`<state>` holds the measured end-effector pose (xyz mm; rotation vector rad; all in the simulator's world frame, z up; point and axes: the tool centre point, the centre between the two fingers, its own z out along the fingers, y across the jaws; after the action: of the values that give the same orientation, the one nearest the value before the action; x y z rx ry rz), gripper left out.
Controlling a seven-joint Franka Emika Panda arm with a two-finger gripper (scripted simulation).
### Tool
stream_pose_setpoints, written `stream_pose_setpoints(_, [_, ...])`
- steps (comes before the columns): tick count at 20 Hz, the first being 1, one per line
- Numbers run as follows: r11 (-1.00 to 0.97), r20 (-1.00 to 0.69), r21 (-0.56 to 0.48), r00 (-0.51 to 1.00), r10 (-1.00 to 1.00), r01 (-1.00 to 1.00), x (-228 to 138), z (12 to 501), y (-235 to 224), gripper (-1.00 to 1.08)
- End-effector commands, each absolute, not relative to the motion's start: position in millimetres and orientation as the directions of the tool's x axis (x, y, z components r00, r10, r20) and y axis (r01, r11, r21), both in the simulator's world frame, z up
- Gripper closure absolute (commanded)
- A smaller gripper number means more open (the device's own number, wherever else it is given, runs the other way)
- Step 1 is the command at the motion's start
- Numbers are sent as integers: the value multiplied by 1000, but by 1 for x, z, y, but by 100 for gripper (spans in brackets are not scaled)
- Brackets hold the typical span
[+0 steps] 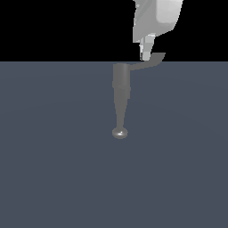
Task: Turn on the faucet by rotating a designated handle.
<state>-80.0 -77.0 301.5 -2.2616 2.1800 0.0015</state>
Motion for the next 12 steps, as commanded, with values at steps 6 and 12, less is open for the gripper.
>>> stream_pose_setpoints(6, [-19, 0, -2, 19, -1000, -1000, -65, 301, -101, 108])
stream_pose_setpoints(12, [-14, 0, -1, 14, -1000, -1000, -54, 300, -115, 108])
